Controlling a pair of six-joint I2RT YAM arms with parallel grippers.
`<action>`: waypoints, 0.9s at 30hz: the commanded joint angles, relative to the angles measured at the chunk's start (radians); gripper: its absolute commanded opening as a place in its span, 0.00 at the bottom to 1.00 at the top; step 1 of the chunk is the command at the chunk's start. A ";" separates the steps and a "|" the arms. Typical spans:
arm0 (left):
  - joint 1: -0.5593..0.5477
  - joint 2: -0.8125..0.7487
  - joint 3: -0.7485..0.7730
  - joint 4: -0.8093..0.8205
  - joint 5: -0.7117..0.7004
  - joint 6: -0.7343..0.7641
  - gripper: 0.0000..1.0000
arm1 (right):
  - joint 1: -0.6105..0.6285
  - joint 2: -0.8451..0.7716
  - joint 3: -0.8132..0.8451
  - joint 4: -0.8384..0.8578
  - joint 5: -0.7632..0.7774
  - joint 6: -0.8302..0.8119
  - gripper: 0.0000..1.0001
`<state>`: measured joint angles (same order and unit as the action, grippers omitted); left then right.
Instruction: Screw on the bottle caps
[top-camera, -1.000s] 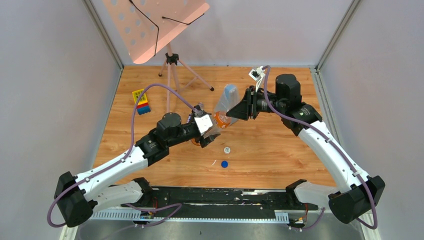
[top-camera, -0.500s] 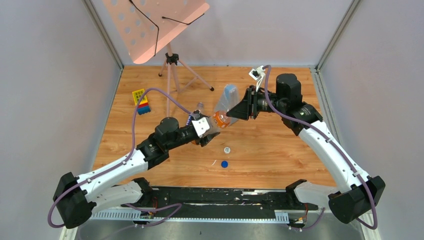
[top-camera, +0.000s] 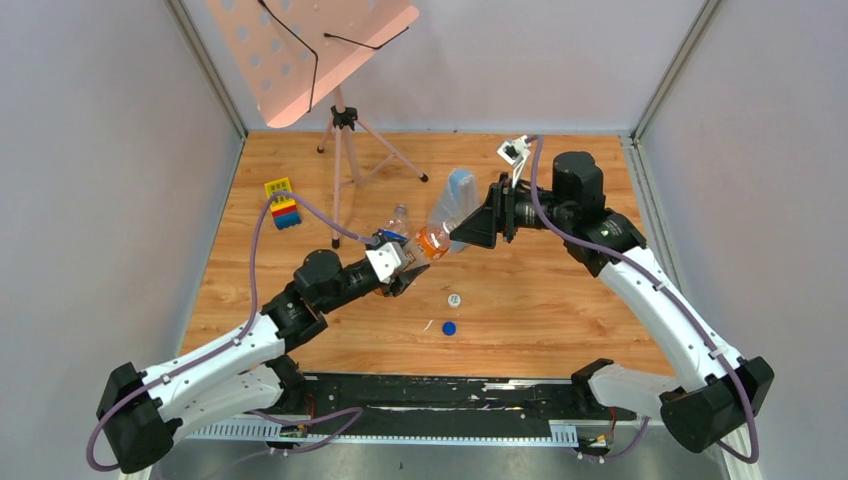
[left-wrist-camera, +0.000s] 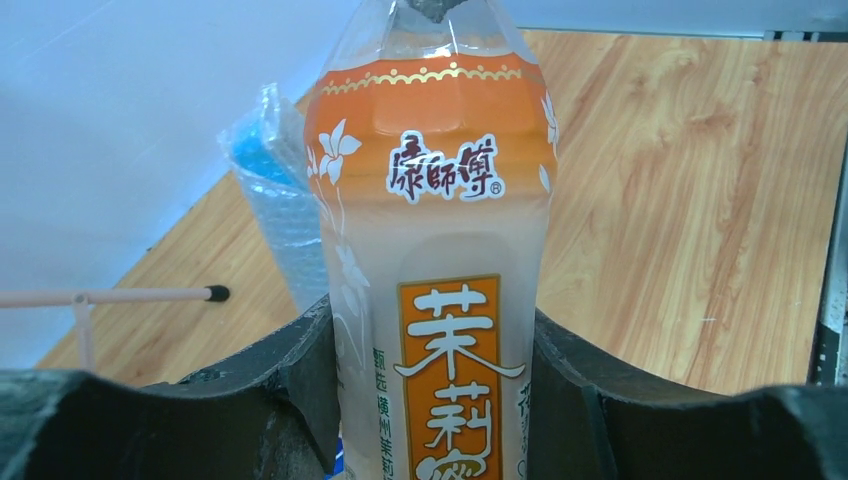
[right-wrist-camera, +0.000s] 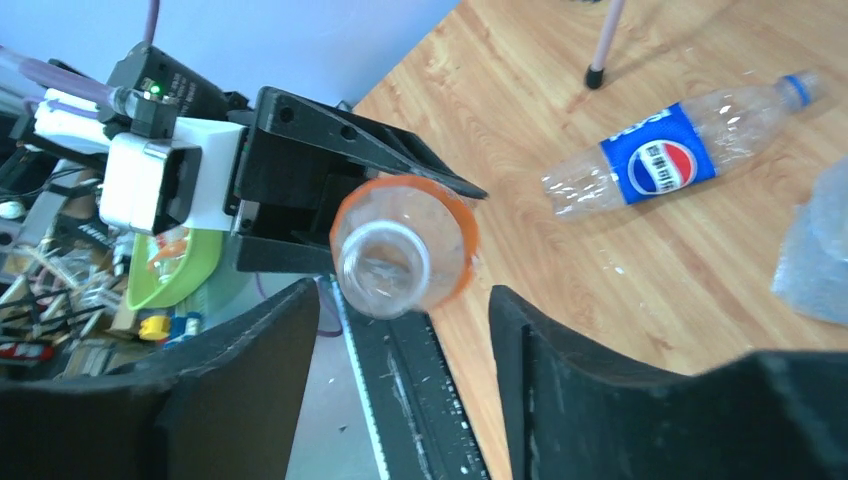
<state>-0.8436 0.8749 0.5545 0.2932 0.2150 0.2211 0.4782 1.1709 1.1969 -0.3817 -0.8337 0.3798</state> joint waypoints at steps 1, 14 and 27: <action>0.005 -0.073 -0.018 0.034 -0.061 -0.038 0.53 | -0.012 -0.074 -0.004 0.034 0.100 -0.004 0.74; 0.005 -0.352 -0.001 -0.146 -0.167 -0.077 0.51 | 0.049 -0.009 -0.032 -0.158 0.555 -0.102 0.82; 0.005 -0.440 0.110 -0.441 -0.146 0.014 0.47 | 0.225 0.294 -0.080 -0.203 0.739 -0.066 0.77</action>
<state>-0.8417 0.4576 0.6209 -0.0624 0.0731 0.2016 0.6758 1.4155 1.1065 -0.5934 -0.1650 0.2951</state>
